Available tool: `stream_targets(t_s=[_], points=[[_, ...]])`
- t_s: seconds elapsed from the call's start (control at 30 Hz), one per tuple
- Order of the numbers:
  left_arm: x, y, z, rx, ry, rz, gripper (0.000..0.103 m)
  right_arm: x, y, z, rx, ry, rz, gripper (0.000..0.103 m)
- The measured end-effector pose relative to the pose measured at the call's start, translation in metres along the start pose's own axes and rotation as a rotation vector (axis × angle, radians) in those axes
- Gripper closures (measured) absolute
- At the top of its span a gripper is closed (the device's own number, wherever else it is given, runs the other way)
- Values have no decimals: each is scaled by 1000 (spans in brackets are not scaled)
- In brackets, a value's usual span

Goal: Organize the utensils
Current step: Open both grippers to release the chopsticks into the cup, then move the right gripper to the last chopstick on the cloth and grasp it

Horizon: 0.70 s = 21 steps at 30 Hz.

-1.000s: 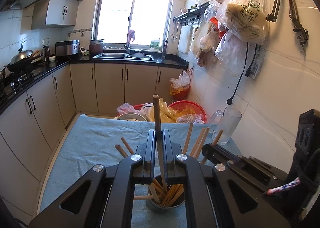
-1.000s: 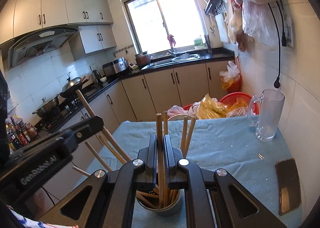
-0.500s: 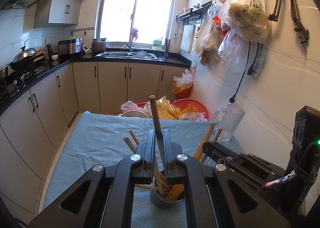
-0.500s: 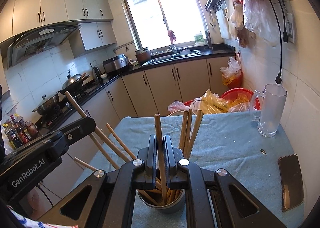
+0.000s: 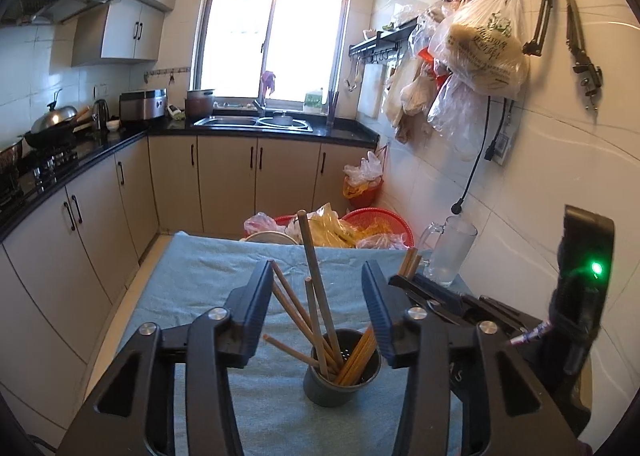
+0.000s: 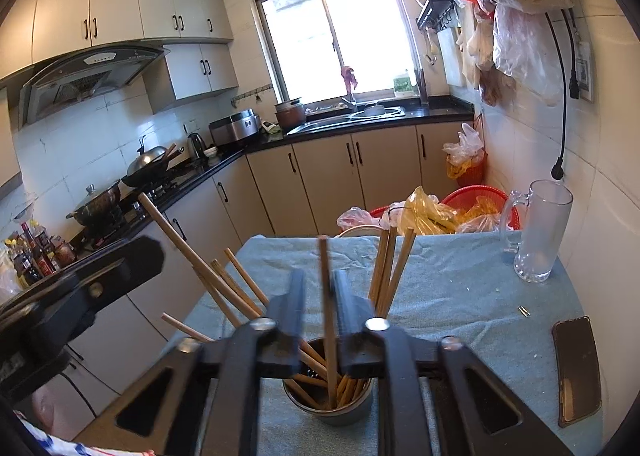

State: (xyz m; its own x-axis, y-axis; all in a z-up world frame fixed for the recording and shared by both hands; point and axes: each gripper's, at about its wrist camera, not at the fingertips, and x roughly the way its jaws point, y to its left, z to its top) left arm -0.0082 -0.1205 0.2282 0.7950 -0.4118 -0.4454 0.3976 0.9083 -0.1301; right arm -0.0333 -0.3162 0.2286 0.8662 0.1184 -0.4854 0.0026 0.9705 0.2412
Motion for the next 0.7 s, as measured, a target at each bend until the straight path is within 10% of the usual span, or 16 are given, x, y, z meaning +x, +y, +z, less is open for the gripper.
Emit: stream_targets(t_s=[0.7], points=[[-35,15,-21,-71,38,35,46,-42,11,0,-15,-46,-24,70]])
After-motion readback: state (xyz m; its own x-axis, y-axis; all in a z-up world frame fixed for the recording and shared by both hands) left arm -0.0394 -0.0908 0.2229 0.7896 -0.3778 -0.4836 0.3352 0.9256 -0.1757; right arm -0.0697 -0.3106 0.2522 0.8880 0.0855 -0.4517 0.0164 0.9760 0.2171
